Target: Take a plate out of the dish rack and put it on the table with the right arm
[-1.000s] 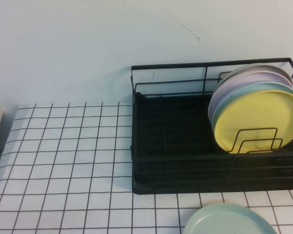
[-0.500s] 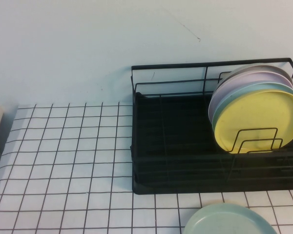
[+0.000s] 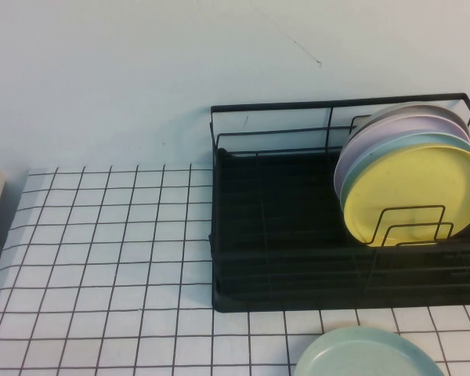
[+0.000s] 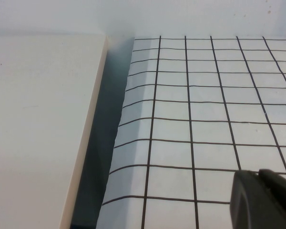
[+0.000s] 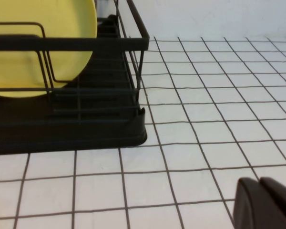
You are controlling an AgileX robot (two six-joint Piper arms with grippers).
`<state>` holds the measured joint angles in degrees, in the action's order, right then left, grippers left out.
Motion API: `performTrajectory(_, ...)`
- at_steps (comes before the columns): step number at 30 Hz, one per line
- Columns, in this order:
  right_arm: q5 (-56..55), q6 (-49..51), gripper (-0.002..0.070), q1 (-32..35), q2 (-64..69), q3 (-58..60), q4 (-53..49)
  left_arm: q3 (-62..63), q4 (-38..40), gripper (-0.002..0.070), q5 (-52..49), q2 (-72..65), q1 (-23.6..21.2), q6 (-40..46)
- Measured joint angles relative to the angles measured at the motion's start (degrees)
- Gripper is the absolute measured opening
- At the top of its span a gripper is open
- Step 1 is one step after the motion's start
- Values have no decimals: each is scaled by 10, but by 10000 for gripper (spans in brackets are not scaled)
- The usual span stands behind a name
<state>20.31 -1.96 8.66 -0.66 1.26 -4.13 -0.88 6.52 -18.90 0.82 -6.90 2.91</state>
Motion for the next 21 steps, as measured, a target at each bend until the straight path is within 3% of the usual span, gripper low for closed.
performTrajectory(21,4,0,-2,0,0,0,-4,0,0,-4,0,0,0,0)
